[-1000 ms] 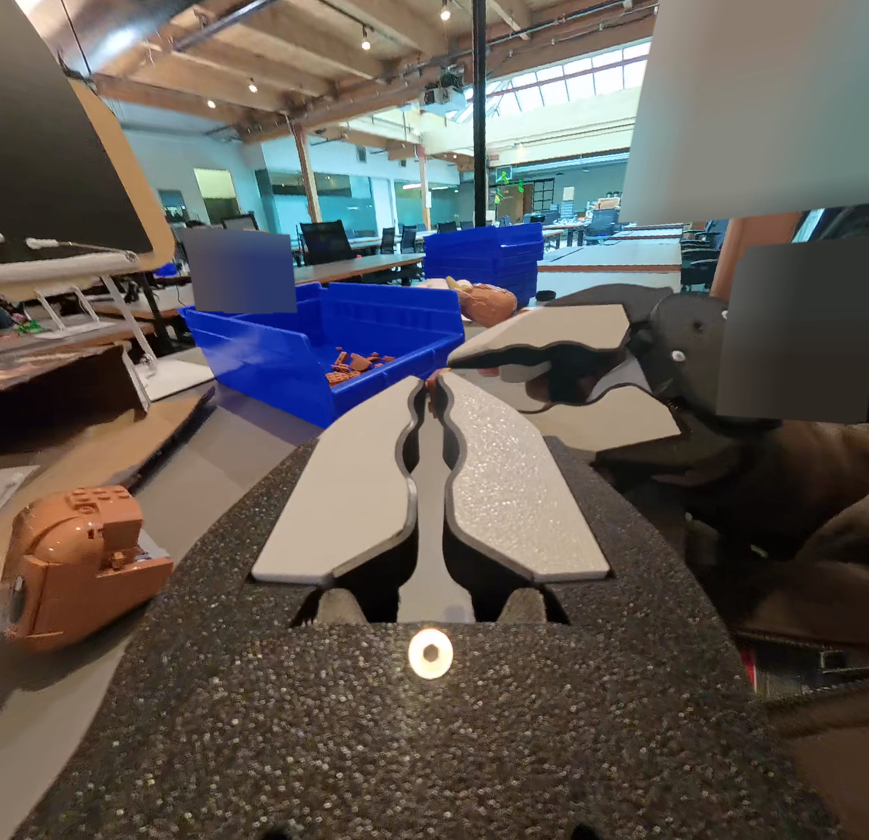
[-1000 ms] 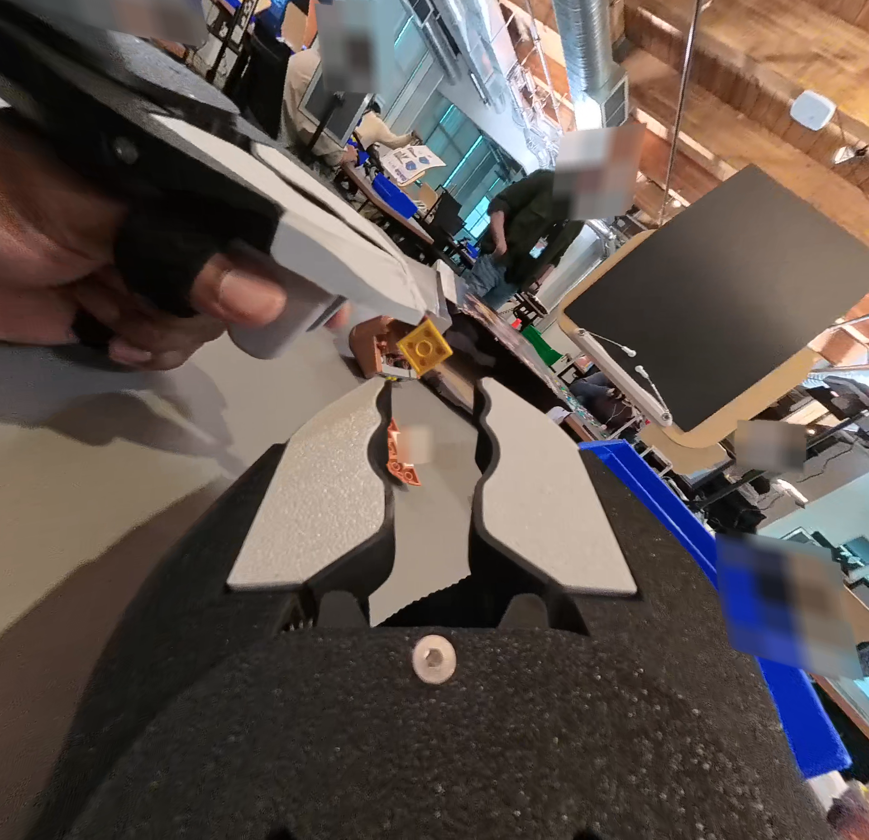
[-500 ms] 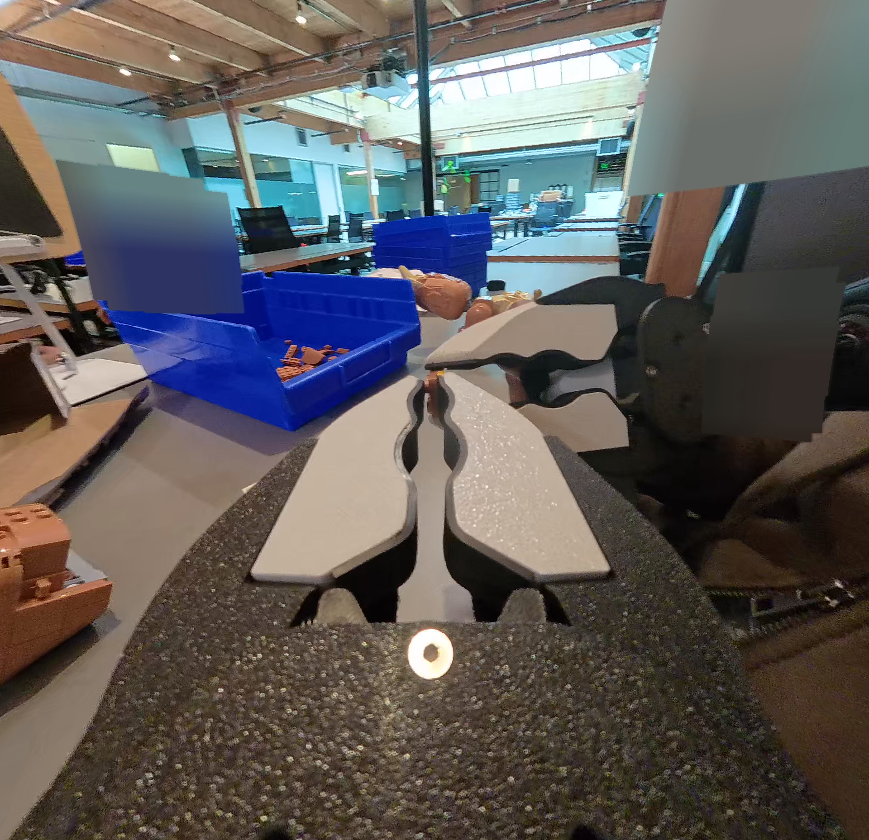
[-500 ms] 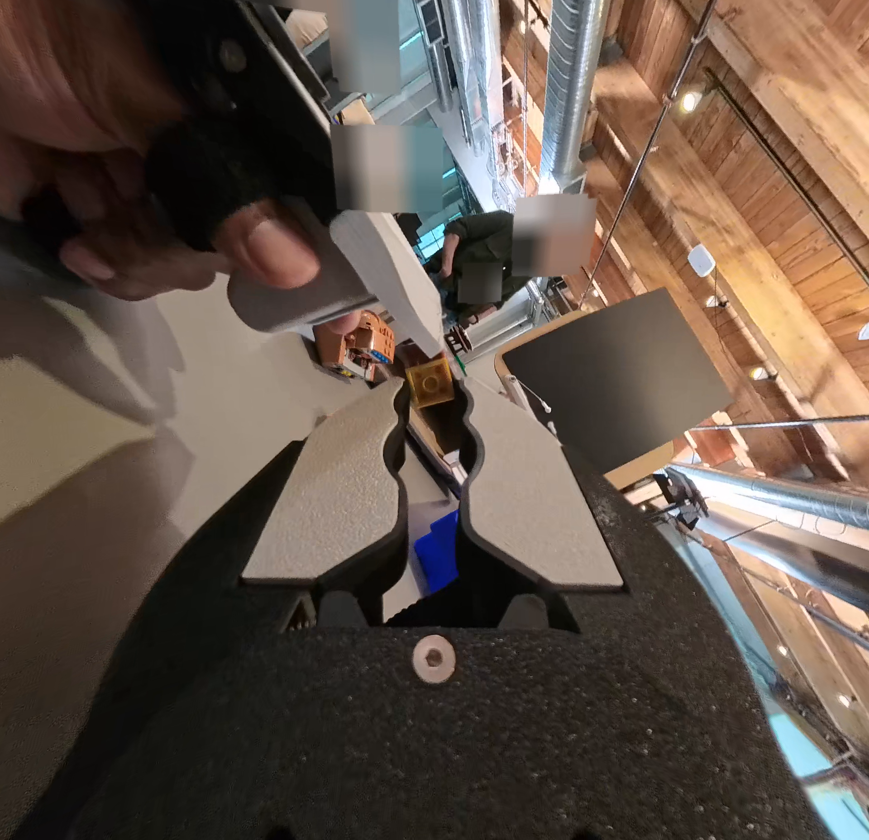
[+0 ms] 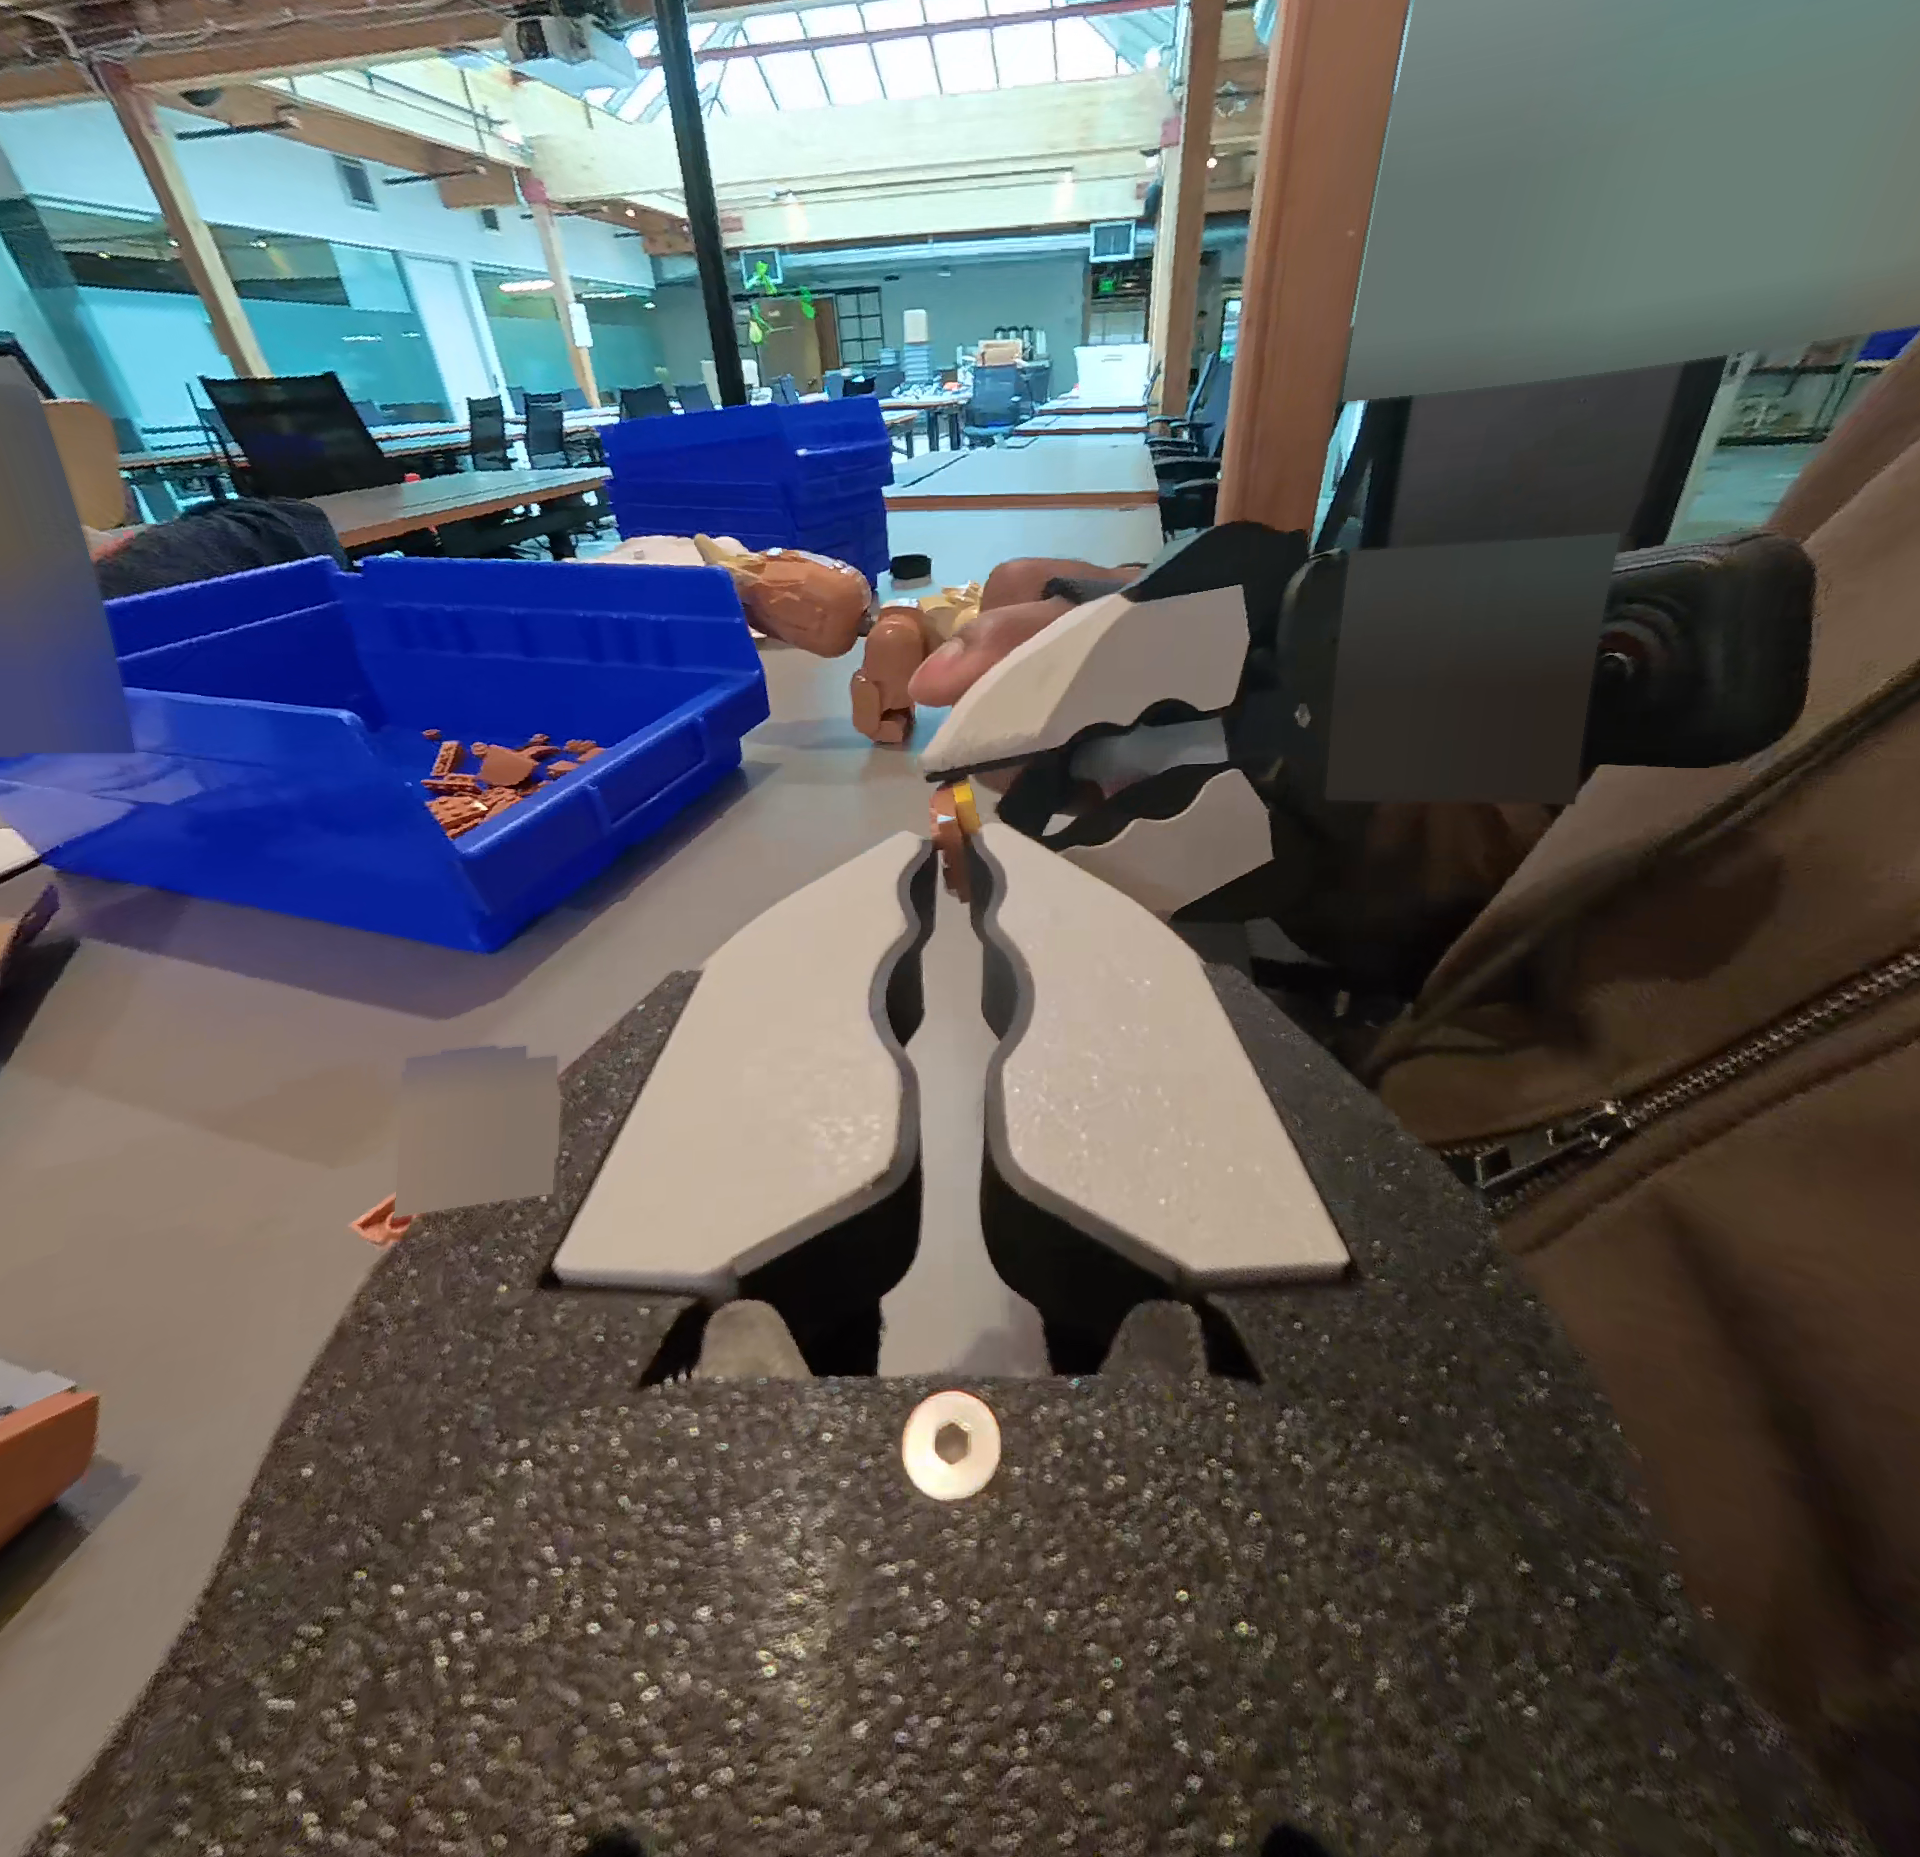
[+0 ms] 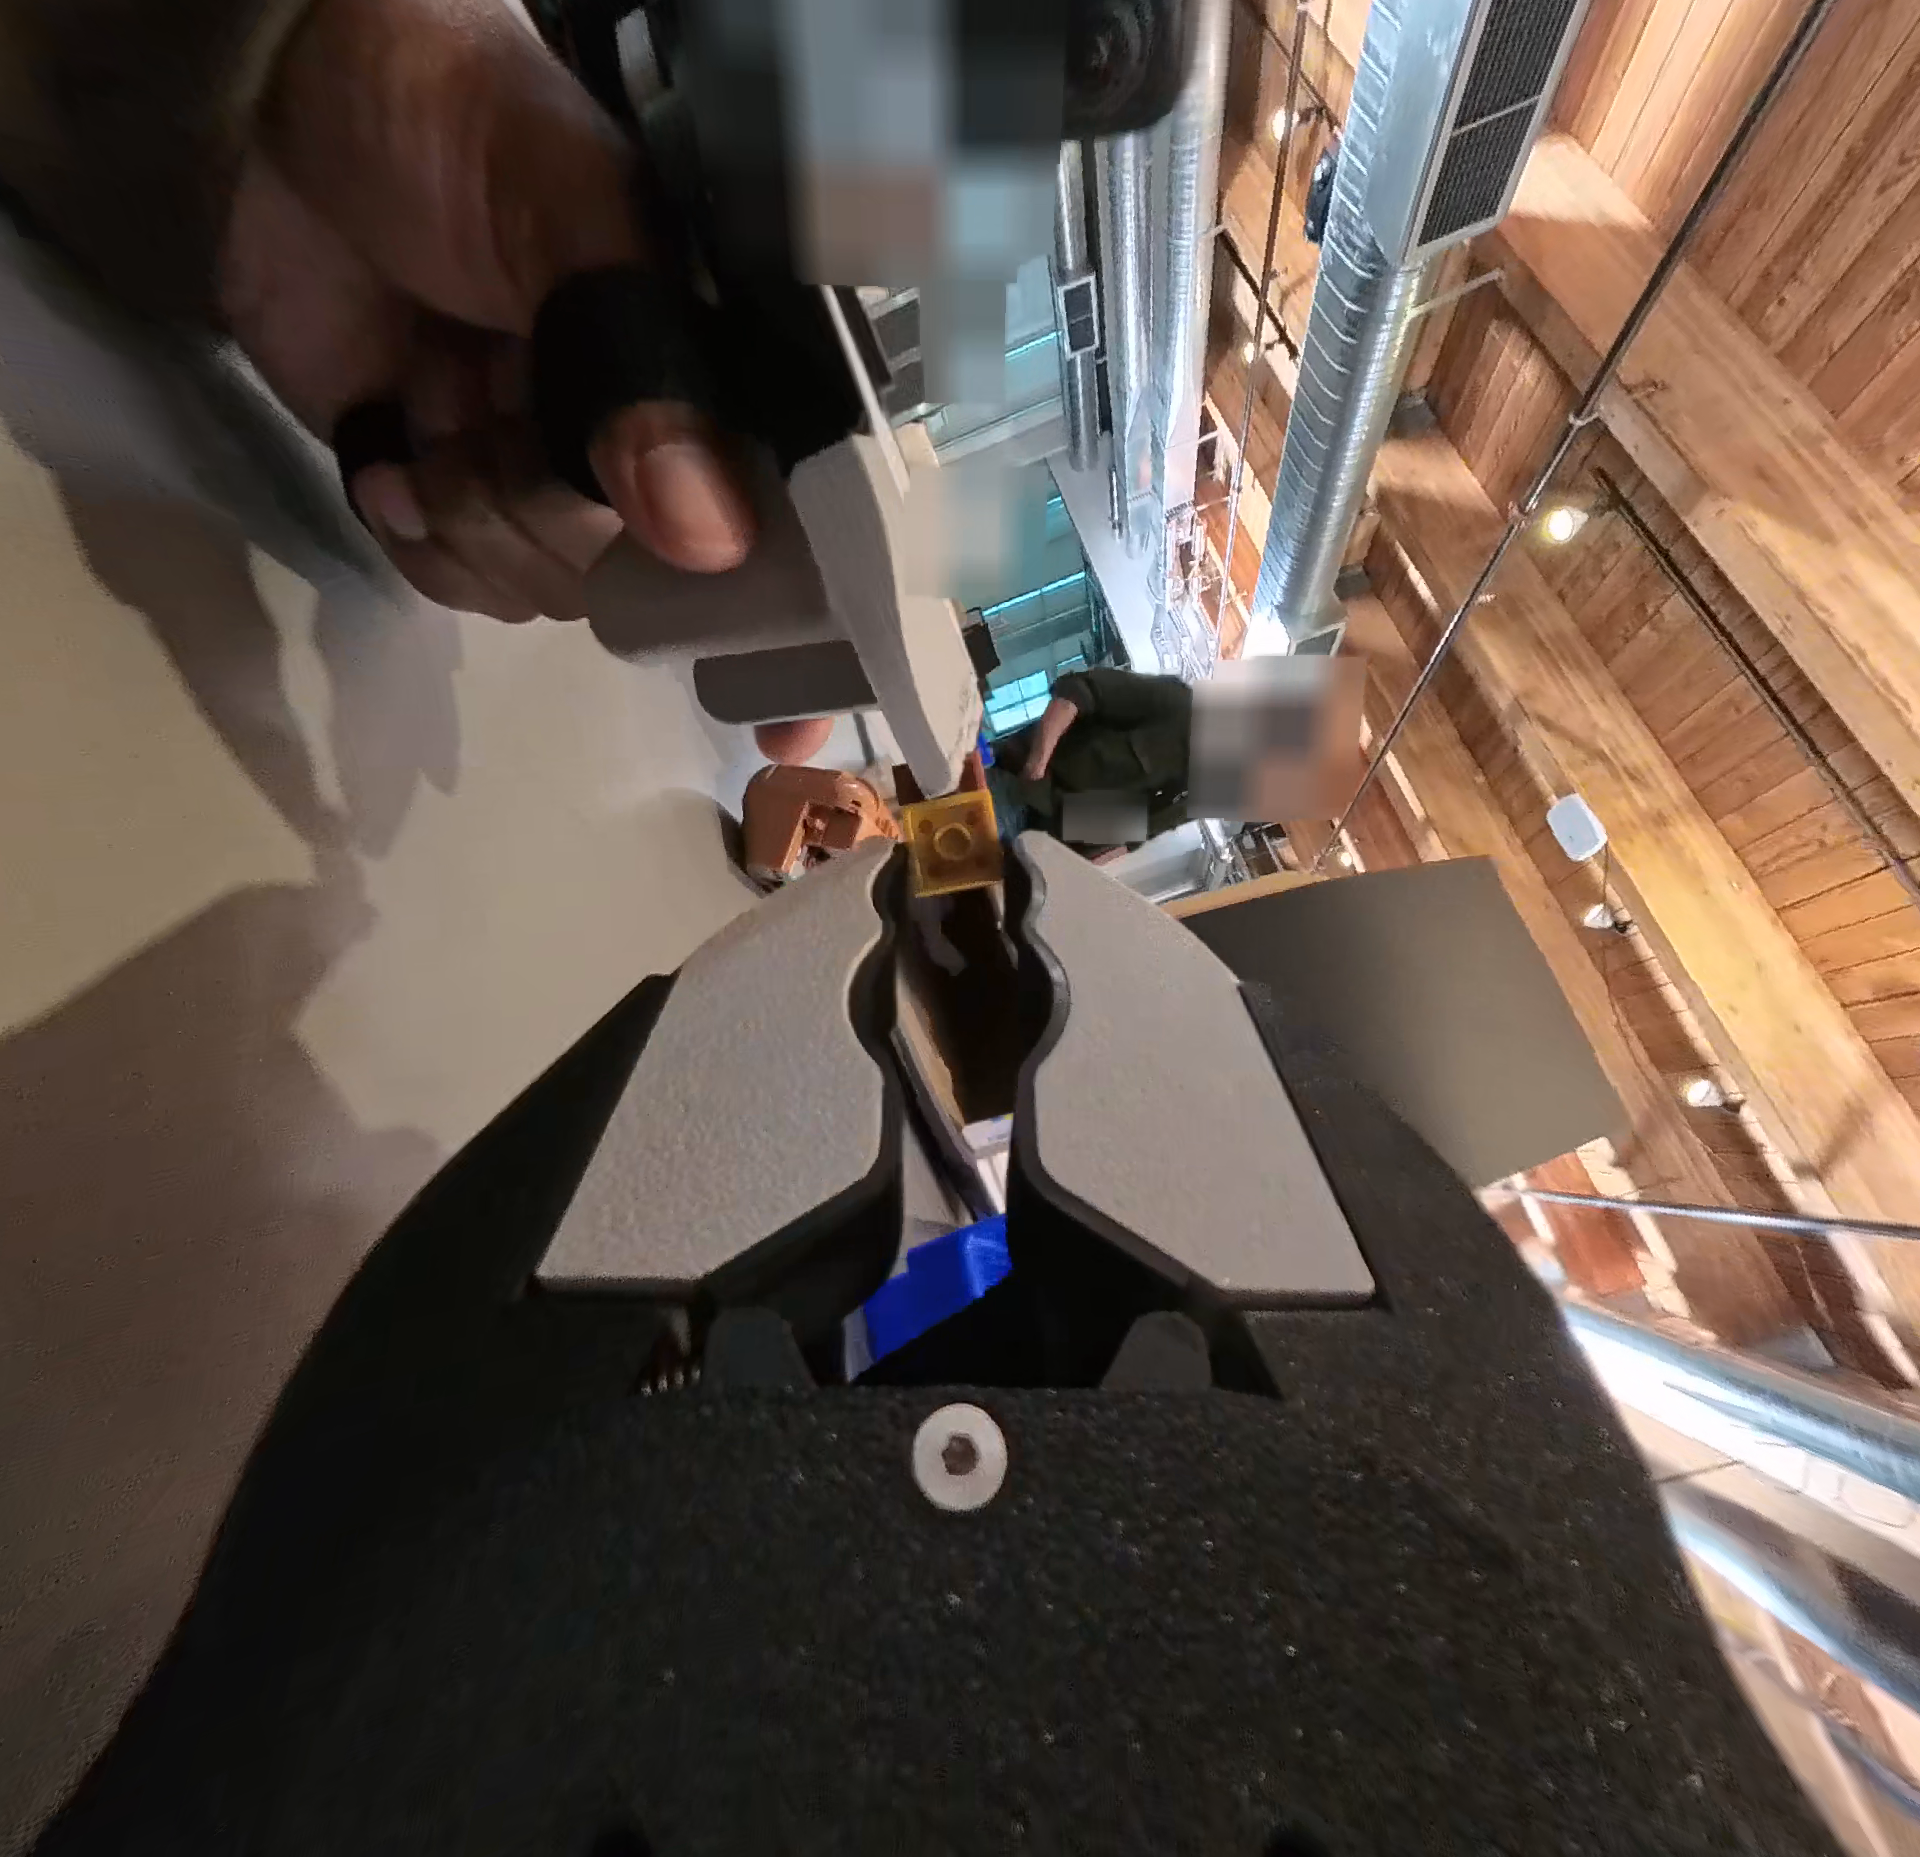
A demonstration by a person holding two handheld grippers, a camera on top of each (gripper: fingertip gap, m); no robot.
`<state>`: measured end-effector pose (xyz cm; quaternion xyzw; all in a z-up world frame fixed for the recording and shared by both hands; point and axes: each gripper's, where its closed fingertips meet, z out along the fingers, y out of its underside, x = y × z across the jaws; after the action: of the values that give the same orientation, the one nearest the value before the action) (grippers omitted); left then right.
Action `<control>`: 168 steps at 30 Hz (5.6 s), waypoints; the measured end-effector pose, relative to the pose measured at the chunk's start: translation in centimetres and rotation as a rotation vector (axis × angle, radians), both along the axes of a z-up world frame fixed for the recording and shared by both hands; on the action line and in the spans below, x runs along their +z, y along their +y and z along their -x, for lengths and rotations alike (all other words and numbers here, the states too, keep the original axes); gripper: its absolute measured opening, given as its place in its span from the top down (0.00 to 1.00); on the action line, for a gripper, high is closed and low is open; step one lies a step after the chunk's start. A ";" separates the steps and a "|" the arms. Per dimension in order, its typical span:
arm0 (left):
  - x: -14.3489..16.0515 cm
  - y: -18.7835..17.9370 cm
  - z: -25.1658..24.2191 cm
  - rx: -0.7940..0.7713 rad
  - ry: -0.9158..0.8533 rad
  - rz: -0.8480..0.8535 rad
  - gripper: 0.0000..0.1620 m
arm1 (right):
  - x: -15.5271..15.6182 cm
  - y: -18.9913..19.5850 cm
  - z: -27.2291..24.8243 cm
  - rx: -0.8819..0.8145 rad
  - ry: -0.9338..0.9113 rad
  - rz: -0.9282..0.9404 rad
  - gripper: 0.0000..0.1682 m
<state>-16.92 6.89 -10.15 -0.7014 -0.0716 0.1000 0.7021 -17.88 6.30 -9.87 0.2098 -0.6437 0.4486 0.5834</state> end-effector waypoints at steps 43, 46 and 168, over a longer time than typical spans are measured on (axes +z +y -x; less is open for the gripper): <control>0.7 0.3 0.1 0.138 -0.036 -0.114 0.96 | 0.0 0.3 0.3 0.069 -0.588 0.203 0.88; 0.5 0.4 0.1 0.126 -0.040 -0.101 0.96 | -0.2 0.4 0.2 0.110 -0.652 0.214 0.88; -1.1 1.3 2.4 0.324 -0.064 0.013 0.98 | 1.6 13.6 20.8 -0.622 -0.721 0.420 0.79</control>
<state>-19.28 8.20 -11.26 -0.6880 -0.2056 0.1900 0.6696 -38.68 19.89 -8.29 -0.2810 -0.7317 0.4172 0.4600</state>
